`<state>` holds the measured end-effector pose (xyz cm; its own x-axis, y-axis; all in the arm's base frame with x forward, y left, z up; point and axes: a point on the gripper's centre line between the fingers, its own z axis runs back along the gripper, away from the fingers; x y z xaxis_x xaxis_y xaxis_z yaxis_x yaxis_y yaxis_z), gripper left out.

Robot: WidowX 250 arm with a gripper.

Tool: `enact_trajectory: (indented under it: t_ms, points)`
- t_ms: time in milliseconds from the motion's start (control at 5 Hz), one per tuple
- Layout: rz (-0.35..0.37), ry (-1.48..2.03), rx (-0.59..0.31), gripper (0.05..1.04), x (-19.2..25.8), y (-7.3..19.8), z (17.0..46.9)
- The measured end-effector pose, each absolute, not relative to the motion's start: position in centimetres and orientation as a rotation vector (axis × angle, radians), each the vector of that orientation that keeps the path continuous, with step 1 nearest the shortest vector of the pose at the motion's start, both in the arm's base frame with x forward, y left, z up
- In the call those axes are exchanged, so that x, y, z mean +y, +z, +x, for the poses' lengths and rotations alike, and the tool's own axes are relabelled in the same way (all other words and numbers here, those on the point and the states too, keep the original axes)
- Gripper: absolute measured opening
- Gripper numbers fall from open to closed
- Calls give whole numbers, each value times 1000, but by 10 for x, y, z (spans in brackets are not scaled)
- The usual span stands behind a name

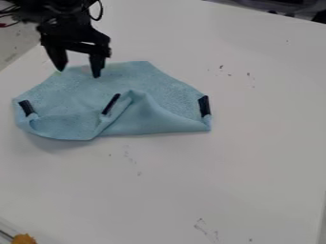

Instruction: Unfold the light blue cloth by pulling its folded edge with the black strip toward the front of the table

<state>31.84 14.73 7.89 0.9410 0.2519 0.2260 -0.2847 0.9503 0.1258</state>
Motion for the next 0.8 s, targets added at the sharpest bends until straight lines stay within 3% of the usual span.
enact_trajectory:
  t_ms: [400, 800]
  points:
    - [89, 211, -181, 1001, 122, 57, 338]
    - [80, 211, -164, 1001, 118, 54, 336]
